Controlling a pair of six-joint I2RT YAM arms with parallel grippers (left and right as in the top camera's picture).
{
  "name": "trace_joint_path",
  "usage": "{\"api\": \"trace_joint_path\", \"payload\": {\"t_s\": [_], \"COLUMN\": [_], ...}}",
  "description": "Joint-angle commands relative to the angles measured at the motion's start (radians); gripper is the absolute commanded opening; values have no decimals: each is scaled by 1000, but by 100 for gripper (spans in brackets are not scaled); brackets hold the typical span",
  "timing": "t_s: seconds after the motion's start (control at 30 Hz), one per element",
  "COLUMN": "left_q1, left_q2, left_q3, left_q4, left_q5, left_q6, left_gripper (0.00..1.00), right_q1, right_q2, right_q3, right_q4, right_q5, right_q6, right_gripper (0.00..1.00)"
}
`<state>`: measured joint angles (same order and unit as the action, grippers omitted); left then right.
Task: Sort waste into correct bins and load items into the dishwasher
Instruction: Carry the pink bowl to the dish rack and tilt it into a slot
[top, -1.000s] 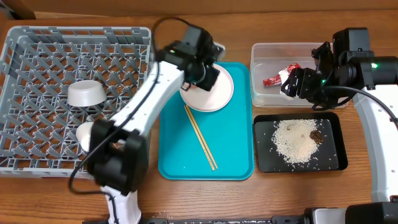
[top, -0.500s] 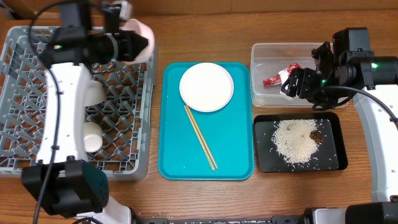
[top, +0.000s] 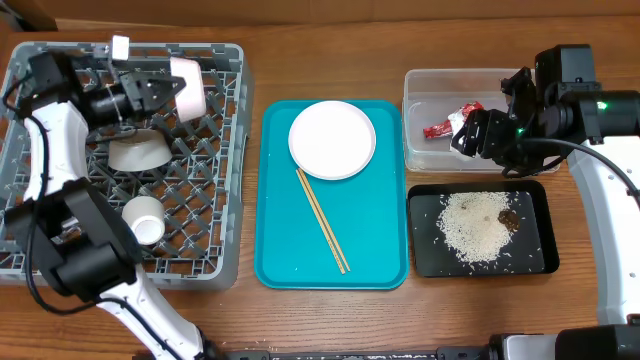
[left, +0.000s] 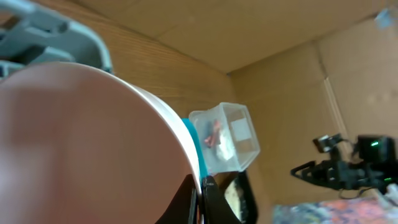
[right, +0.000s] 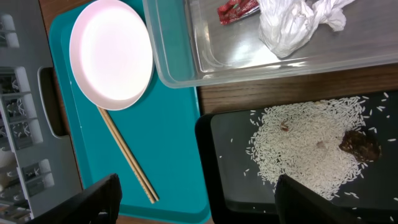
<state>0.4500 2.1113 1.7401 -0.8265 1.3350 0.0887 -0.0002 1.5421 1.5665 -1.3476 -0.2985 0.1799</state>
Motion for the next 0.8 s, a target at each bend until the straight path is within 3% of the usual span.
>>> {"api": "trace_joint_path", "payload": {"t_s": [0.0, 0.2, 0.33, 0.5, 0.77], "left_q1": [50, 130, 166, 153, 68], "left_q2": [63, 71, 69, 69, 49], "left_q3": [3, 3, 3, 3, 3], "left_q4": [0, -35, -56, -64, -65], "left_q5": [140, 153, 173, 247, 246], "left_q6": [31, 31, 32, 56, 78], "left_gripper": [7, 14, 4, 4, 4], "right_q1": [-2, -2, -2, -2, -2], "right_q2": [-6, -6, -6, -6, -6], "right_q3": [6, 6, 6, 6, 6], "right_q4": [-1, 0, 1, 2, -1], "right_q5": [10, 10, 10, 10, 10], "right_q6": [-5, -6, -6, -6, -6], "right_gripper": [80, 80, 80, 80, 80]}}
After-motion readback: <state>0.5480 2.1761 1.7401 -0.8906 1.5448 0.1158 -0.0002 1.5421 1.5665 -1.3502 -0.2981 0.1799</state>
